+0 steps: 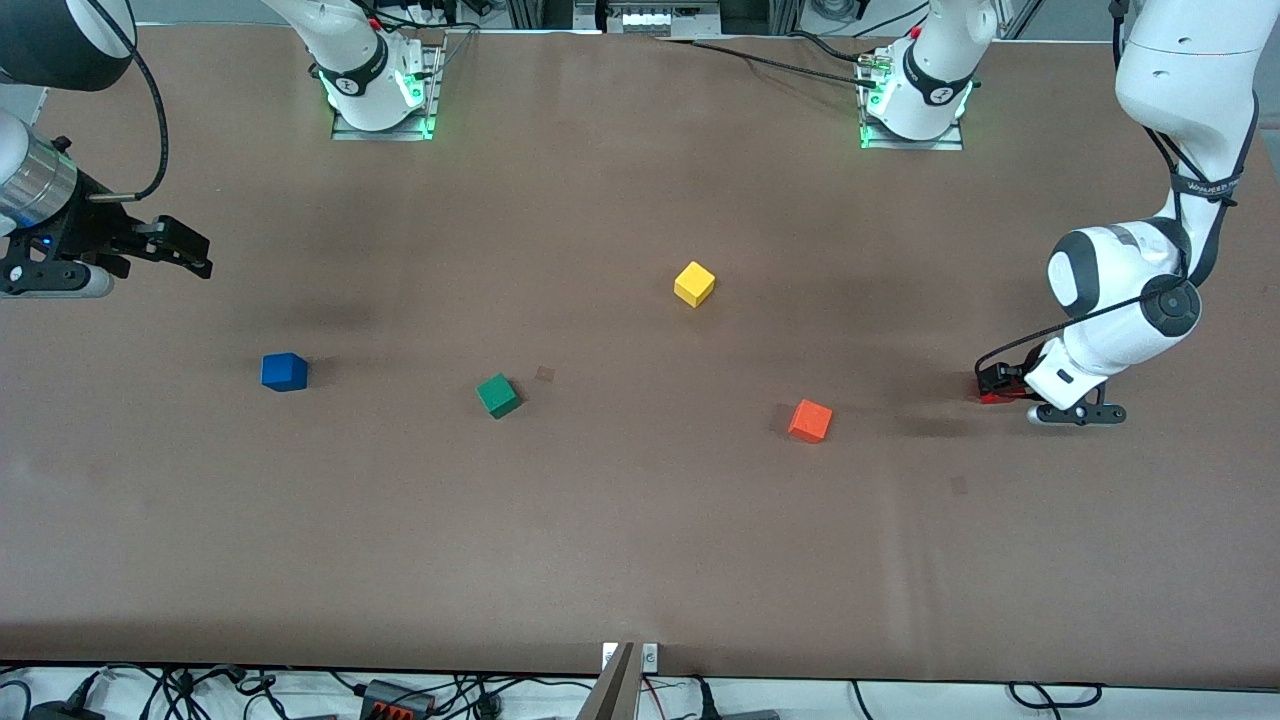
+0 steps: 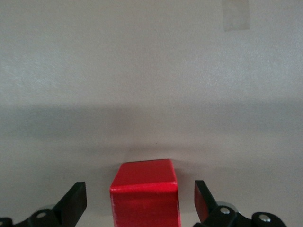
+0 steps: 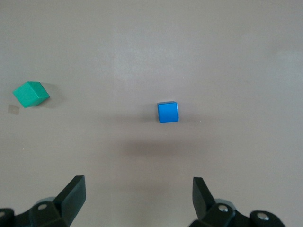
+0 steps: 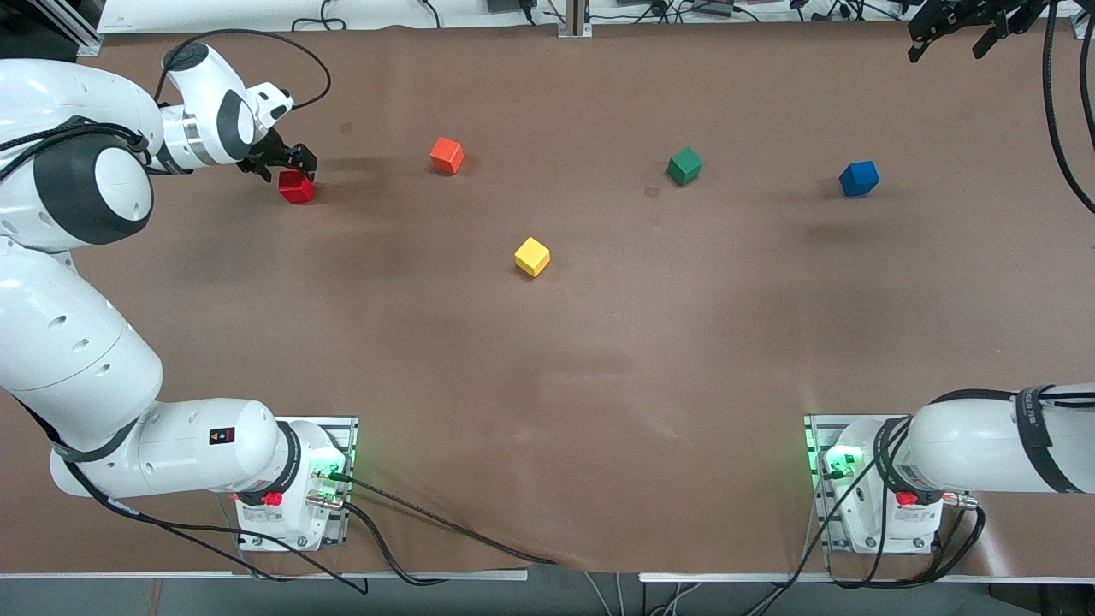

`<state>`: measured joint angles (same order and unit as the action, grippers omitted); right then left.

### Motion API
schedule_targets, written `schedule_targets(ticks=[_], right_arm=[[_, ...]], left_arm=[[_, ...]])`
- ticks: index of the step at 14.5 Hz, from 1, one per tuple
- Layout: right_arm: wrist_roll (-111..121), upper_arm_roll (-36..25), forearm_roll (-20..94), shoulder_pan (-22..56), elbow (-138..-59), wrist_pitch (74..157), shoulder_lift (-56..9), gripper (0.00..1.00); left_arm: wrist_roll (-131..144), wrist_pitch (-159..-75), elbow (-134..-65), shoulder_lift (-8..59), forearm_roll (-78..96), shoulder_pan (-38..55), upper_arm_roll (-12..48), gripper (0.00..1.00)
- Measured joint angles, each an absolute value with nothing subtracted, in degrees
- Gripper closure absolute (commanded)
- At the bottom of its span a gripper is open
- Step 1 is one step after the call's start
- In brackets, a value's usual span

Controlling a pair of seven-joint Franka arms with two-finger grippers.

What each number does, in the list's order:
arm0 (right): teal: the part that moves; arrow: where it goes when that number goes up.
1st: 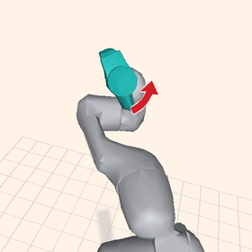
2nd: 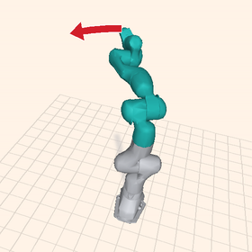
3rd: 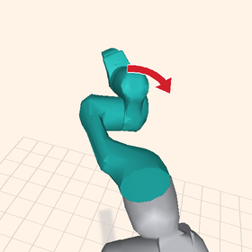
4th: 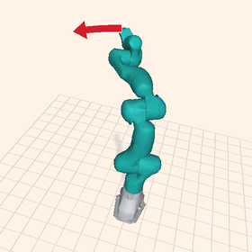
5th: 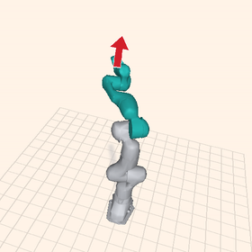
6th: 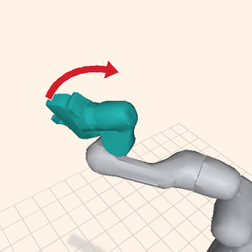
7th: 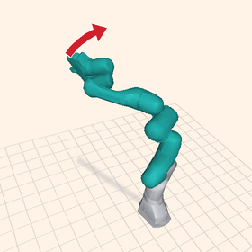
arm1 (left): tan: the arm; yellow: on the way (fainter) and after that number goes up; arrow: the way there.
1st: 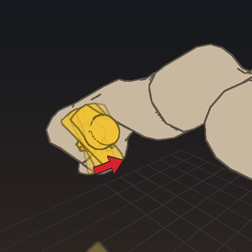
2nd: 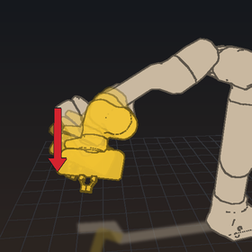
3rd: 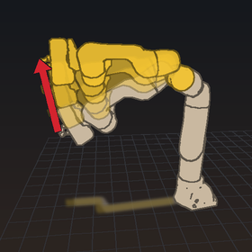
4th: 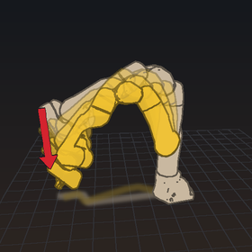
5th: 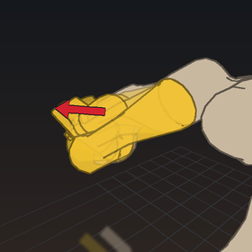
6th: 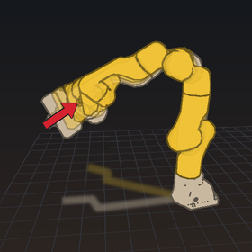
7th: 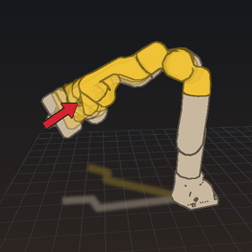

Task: Pass red block to right arm, stack on blue
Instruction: 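Close the left gripper on the red cube and lift it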

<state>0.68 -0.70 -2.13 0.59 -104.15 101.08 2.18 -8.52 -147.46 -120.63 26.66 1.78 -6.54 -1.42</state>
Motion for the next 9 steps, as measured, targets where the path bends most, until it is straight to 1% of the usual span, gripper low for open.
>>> schedule_targets(ticks=[1,2,4,5,6,7,9], right_arm=[[0.61,-0.83,-2.13,0.38,-104.85,101.08,2.81,0.0],[0.6,-1.0,-2.12,0.04,-105.34,101.1,3.32,0.0],[0.6,-1.31,-2.11,-0.64,-105.81,101.2,3.95,0.0],[0.6,-1.41,-2.11,-0.83,-105.9,101.2,4.07,0.0],[0.6,-1.49,-2.11,-0.95,-105.95,101.2,4.1,0.0],[0.6,-1.5,-2.1,-1.09,-106.0,101.2,4.1,0.0],[0.6,-1.5,-2.1,-1.28,-106.02,101.23,4.1,0.0]], left_arm=[[-8.52,-147.46,-120.85,26.77,1.78,-6.54,-1.41,0.13],[-8.52,-147.46,-121.09,26.87,1.78,-6.54,-1.41,0.27],[-8.52,-147.47,-121.52,27.12,1.78,-6.54,-1.41,0.5],[-8.53,-147.47,-121.66,27.37,1.78,-6.54,-1.41,0.68],[-8.57,-147.47,-121.68,27.67,1.78,-6.54,-1.41,0.79],[-8.63,-147.47,-121.66,27.86,1.78,-6.54,-1.41,0.84],[-8.74,-147.31,-121.45,27.84,1.78,-6.53,-1.35,0.85]])
